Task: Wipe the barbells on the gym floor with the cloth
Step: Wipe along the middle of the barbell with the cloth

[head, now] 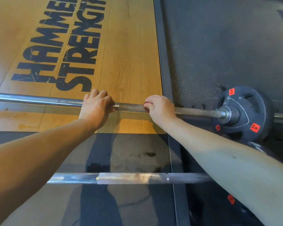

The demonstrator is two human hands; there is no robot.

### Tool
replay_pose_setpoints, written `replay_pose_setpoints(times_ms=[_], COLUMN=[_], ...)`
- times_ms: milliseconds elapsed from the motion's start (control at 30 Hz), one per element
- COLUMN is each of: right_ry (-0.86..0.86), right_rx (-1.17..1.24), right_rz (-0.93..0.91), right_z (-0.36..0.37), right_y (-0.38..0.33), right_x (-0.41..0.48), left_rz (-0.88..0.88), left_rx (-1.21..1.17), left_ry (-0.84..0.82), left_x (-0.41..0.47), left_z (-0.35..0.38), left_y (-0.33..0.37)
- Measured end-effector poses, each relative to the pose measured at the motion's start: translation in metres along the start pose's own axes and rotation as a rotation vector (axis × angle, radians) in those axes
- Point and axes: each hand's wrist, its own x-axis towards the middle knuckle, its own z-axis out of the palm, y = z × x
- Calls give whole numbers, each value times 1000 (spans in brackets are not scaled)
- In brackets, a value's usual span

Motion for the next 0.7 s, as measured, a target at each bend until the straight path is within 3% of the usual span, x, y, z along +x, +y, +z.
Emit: replay_pose_setpoints(times_ms=[67,167,367,567,700], right_ry=[-20,-33,52,-37,-26], right_rx=[-4,4,-55,-31,2], right_rz=[-71,-113,89,-79,-103], right_z=[16,-4,-35,27,-7], right_y=[-21,1,33,-37,10], right_x=[3,-1,-17,17,-2], left_rz=[-9,-9,9,-5,-5], left_rx=[5,2,20,19,0], left_ry=[-2,-22,-7,15,-2], left_x=[1,3,-1,1,4], left_z=[-2,-4,-1,-2,-2], left_y=[0,3,4,0,2])
